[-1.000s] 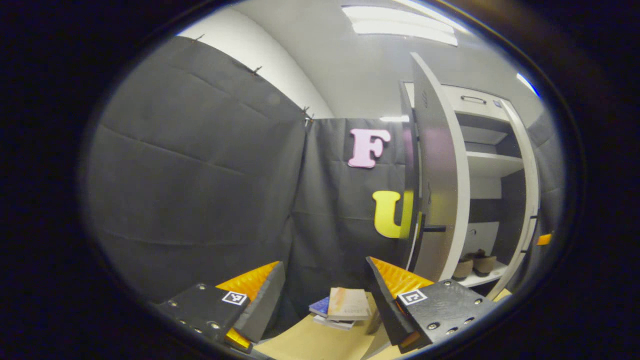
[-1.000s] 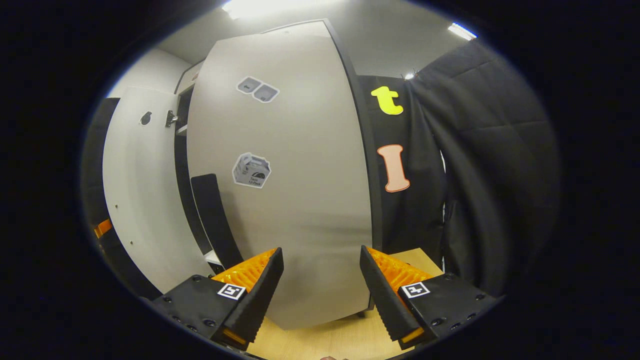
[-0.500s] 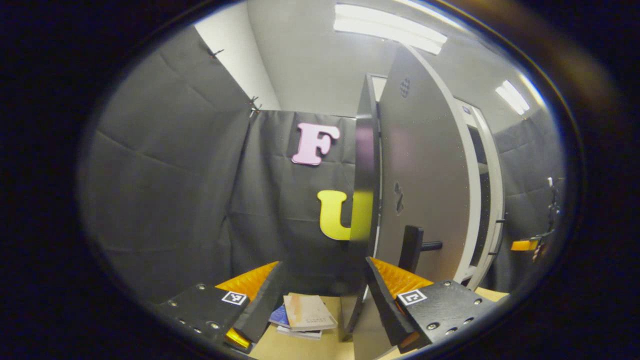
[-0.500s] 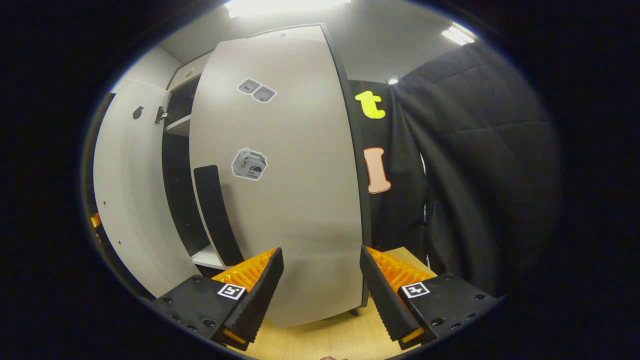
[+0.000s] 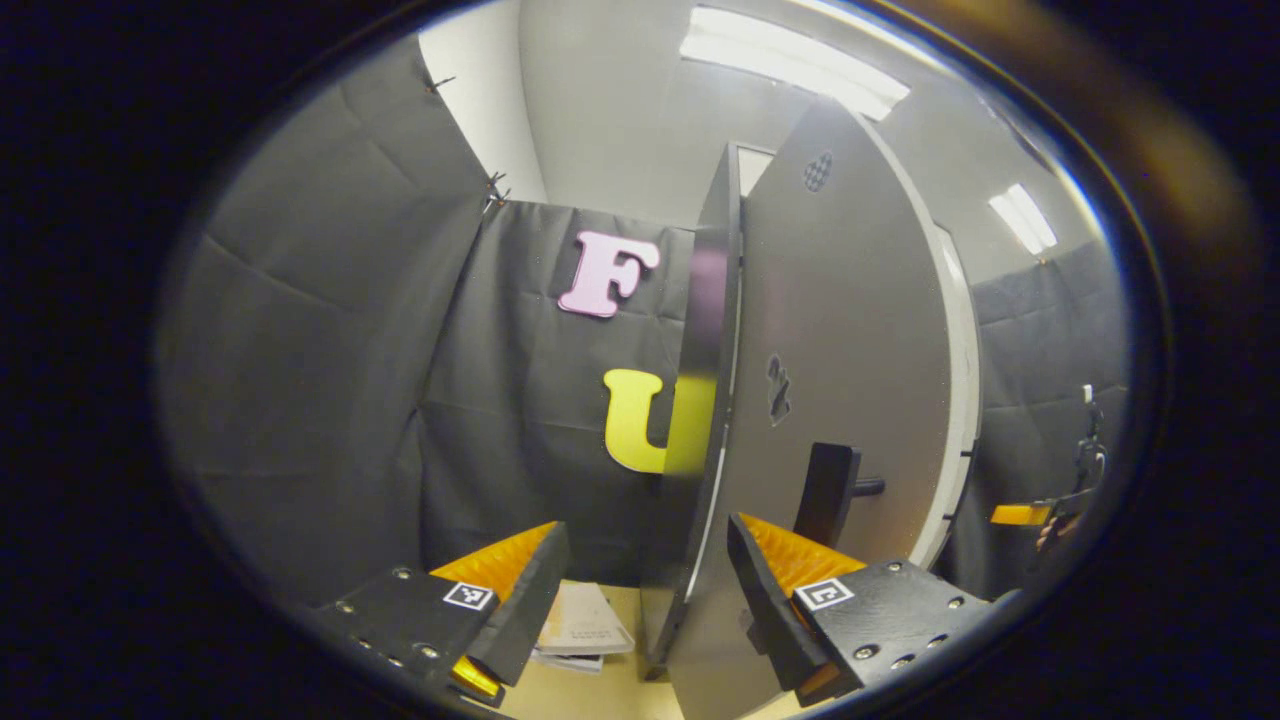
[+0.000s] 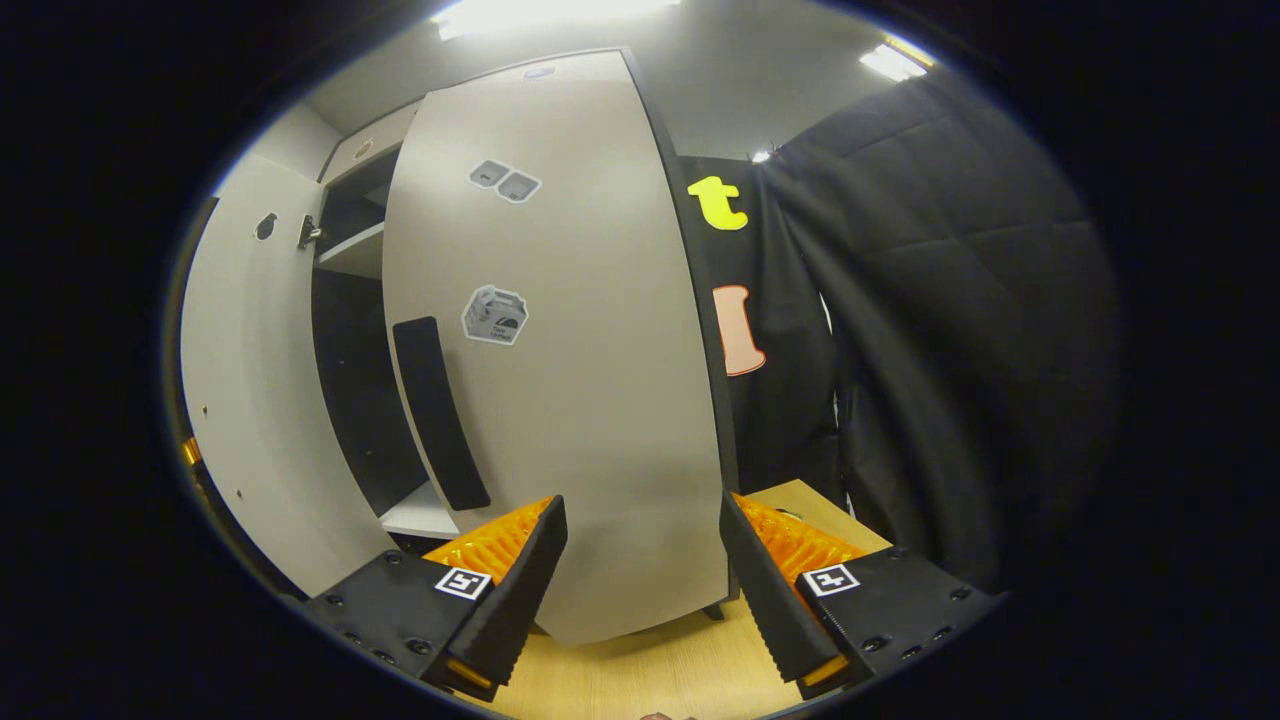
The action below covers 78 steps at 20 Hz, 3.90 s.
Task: Grab one shoe with the right hand and put it into the shoe cabinet, grab the other shoe with the left hand and put it into the shoe cabinet; then close the right door with the right hand and the left door with the left hand.
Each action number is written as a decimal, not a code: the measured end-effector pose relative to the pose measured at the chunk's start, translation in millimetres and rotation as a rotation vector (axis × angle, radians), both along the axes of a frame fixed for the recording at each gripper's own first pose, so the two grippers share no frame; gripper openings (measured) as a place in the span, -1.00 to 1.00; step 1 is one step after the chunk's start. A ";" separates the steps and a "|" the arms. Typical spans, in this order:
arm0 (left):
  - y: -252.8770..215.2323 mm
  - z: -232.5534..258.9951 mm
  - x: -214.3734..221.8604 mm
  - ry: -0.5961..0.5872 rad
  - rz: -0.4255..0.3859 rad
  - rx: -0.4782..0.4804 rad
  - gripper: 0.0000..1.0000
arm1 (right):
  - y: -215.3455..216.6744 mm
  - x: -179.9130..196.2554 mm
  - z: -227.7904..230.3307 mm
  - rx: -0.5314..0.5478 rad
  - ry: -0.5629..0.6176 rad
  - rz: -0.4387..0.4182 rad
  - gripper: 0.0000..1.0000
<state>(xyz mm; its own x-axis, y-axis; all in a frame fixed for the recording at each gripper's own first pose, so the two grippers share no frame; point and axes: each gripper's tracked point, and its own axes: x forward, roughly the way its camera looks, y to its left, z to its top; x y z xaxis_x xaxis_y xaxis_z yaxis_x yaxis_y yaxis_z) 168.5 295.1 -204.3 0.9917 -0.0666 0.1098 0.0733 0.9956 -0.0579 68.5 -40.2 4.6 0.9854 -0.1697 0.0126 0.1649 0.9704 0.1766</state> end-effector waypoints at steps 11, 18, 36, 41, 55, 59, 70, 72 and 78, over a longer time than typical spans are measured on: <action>-71.6 -11.1 6.7 0.039 0.045 -0.025 0.93 | -10.9 -2.5 -15.9 0.006 0.030 -0.010 0.94; -114.9 -15.1 24.0 0.060 0.050 -0.050 0.93 | -28.6 -4.2 -34.7 0.055 0.099 0.003 0.94; -116.0 -28.0 13.1 0.135 0.153 -0.047 0.85 | -13.8 11.7 -25.1 0.060 0.111 0.117 0.96; -100.7 -23.7 -4.2 0.108 0.188 -0.010 0.92 | -6.8 13.2 -15.5 0.029 0.054 0.084 0.96; -111.6 -39.9 -31.5 0.055 0.211 0.004 0.93 | 19.6 12.5 -20.3 -0.068 0.024 0.114 0.96; -121.5 -53.6 -31.6 0.056 0.192 0.029 0.93 | 16.1 11.8 -25.9 -0.088 0.029 0.082 0.96; -118.1 -69.8 -46.5 0.042 0.193 0.082 0.93 | 25.2 -4.4 -27.8 -0.142 -0.051 0.068 0.96; -120.5 -72.6 -45.8 0.029 0.179 0.090 0.93 | 23.0 -5.7 -25.9 -0.114 -0.077 0.051 0.96; -119.8 -111.4 -42.0 0.084 0.174 0.134 0.83 | 38.8 -5.2 -50.2 -0.106 -0.063 0.062 0.96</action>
<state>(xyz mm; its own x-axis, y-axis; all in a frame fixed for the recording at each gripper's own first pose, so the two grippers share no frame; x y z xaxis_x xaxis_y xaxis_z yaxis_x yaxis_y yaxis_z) 126.5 175.3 -315.7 0.9948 0.0975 0.0281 -0.0994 0.9921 0.0771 63.2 -1.4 -45.6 0.9906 -0.1034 0.0897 0.0962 0.9921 0.0810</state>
